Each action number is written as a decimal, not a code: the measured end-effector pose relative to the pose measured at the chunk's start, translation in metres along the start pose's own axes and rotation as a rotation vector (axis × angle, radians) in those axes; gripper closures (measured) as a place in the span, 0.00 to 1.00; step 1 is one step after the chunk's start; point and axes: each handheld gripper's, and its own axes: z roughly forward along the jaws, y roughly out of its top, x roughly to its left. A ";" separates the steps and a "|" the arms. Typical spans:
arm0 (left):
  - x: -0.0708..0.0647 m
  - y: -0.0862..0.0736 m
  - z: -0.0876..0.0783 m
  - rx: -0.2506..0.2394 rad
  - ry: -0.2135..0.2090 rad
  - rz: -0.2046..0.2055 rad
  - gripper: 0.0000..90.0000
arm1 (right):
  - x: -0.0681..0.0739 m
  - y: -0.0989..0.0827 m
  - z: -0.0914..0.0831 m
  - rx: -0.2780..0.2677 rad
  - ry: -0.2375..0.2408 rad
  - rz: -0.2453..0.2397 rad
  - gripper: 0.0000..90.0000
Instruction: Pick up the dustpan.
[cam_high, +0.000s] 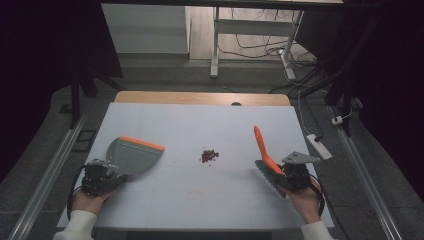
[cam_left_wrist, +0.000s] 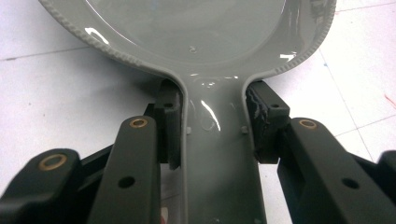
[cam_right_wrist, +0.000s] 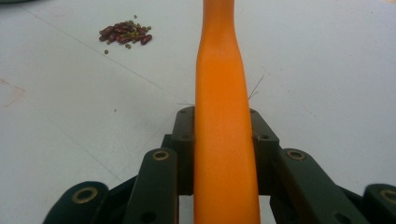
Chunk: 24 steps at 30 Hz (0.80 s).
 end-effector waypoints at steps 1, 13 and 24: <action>0.000 0.001 0.000 -0.007 -0.005 0.009 0.68 | 0.000 0.000 0.000 -0.002 0.000 0.000 0.78; 0.005 0.002 -0.008 -0.098 -0.086 0.076 0.68 | 0.003 0.005 -0.002 -0.021 0.002 -0.001 0.78; -0.004 0.006 -0.007 -0.135 -0.175 0.172 0.68 | 0.010 0.009 -0.006 -0.031 0.003 0.000 0.78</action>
